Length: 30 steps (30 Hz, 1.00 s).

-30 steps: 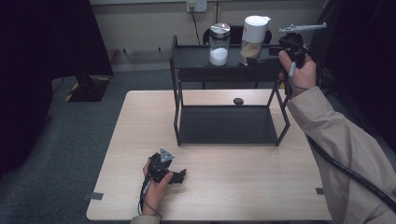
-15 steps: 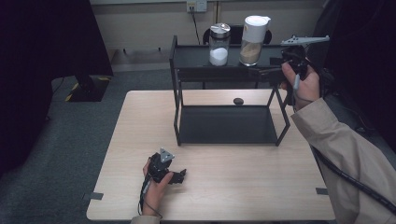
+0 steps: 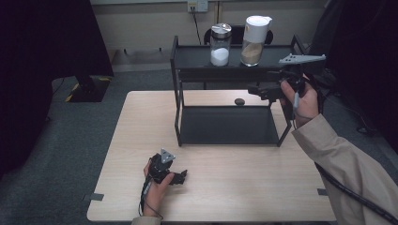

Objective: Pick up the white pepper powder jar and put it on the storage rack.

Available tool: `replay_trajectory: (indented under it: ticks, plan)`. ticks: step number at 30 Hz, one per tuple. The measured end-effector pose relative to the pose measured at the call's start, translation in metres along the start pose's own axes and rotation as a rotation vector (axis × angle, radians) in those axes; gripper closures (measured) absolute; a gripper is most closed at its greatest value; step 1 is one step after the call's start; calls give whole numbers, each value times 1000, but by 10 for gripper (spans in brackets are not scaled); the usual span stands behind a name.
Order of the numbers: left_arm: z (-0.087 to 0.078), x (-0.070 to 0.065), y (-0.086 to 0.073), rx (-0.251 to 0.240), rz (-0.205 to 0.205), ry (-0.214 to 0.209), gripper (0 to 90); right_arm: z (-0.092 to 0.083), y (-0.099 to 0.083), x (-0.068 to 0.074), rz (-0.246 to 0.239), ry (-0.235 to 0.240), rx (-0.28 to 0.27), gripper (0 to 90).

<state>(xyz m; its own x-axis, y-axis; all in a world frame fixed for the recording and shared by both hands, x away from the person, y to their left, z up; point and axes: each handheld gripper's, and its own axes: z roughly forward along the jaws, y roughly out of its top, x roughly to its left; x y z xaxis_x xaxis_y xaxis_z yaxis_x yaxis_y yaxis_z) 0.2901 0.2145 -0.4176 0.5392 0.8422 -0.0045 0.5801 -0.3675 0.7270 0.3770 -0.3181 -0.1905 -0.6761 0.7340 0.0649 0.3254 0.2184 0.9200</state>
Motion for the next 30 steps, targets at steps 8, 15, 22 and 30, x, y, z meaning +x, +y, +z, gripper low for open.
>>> replay_trajectory:
  ticks: [8, 15, 22, 30]
  plan:
    - [0, 0, 0, 0, 1, 0, 0, 9, -26, 0, 10, 39, 13, 0]
    - [0, 0, 0, 0, 1, 0, 0, 20, -51, 0, 28, 80, 23, 0]
    - [0, 0, 0, 1, 2, 0, 0, 31, -77, 0, 44, 120, 41, 0]
    - [0, 0, 0, 1, 2, 0, 0, 42, -108, 1, 56, 149, 73, 0]
